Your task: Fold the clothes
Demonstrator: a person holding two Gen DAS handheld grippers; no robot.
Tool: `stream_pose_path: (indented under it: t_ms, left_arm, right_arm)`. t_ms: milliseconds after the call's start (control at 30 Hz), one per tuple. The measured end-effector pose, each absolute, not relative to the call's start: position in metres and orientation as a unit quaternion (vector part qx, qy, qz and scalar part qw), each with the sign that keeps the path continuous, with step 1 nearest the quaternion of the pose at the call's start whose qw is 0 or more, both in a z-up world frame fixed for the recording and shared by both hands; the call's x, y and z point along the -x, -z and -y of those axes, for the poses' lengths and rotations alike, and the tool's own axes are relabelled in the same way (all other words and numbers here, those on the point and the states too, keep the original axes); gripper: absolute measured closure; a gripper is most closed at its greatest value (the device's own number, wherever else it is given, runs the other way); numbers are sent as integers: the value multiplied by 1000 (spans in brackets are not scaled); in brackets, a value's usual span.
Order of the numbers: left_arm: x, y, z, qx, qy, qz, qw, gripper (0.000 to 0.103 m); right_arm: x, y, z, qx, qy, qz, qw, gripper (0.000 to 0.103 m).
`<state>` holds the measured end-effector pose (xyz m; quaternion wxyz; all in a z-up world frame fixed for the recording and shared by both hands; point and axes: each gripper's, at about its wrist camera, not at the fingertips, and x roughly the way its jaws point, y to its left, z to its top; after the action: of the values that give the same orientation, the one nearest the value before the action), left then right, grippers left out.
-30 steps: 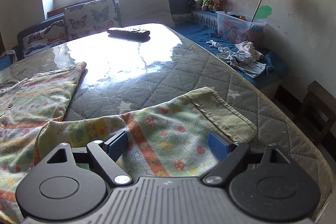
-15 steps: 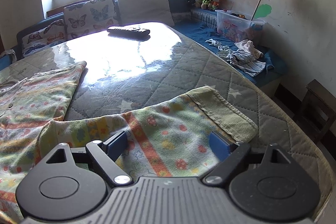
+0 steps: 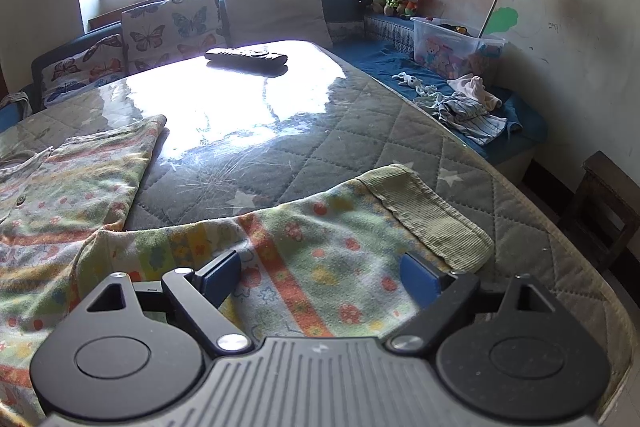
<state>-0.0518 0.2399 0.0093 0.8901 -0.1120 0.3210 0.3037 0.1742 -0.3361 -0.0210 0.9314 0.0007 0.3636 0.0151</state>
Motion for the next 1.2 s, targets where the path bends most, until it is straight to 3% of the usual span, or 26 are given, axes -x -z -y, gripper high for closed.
stream_pose_path:
  t_ms: [133,200,300,733,867,1200]
  left_arm:
    - [35,-4,-247,103,-298,-330,890,74]
    - [31,-1,-249,103,-293,-333,890,95]
    - [33,0,-247,91,-309,-328,888,103]
    - [56,-17,-246,107,-333,-338,874,100]
    - [53,-35,-222,77,-298,-328,893,95]
    - [25,-45,-128,15,-114,-341,933,95]
  right_arm:
    - [-175,21,336,-1,-15,-364,931,14]
    - [-175,21,336,-1,-15,-364,931,14]
    - [-176,21,335,-1,-15,-364,931,13]
    - [-171,15,330,12,-40,-358,933,12]
    - [-159,1,321,21,-77,-346,935,12]
    - [-119,-26,262,55,-231,-334,912,18]
